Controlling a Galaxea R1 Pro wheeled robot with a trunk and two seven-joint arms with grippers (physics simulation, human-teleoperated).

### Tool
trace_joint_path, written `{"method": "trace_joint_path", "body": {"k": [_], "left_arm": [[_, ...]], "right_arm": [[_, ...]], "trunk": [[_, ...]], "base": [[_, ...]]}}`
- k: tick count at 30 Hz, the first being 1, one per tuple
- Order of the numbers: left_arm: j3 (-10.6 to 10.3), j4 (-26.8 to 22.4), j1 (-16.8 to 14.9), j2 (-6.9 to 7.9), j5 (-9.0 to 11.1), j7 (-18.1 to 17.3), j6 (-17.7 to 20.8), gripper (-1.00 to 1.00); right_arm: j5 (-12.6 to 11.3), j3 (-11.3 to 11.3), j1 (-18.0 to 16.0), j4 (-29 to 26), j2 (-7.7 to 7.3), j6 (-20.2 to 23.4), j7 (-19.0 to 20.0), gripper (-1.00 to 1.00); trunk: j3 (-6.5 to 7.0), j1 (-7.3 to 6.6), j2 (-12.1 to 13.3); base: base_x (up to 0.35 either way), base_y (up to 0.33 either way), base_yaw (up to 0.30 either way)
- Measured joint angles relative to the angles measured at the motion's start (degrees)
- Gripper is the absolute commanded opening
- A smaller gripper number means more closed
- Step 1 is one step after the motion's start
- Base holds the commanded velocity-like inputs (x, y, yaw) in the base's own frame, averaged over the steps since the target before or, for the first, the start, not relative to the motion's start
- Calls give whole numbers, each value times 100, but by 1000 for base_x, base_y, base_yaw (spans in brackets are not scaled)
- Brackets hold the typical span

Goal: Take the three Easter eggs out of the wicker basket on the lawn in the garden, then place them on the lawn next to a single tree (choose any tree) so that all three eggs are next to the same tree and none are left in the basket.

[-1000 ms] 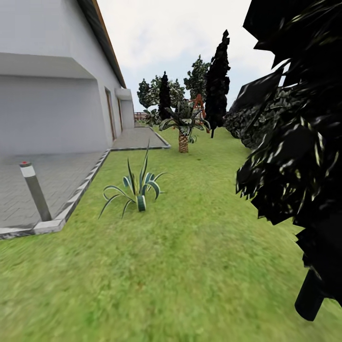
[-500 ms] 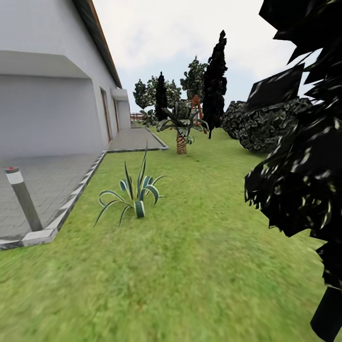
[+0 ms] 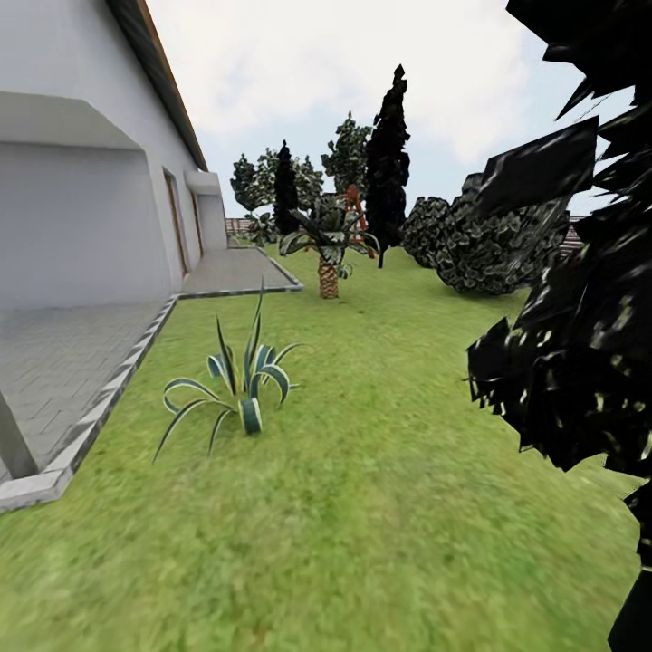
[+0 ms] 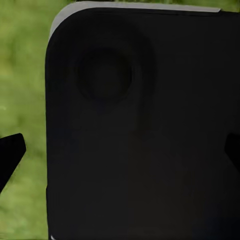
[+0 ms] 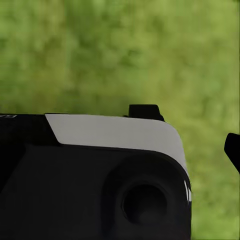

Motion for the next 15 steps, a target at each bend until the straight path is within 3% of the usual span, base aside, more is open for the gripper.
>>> {"method": "trace_joint_path", "body": {"k": [15], "left_arm": [[0,0,0,1,-1,4,0,100]], "right_arm": [[0,0,1,0,-9,0,0,100]], "trunk": [[70,0,0]], "base": [[315,199,-176]]}}
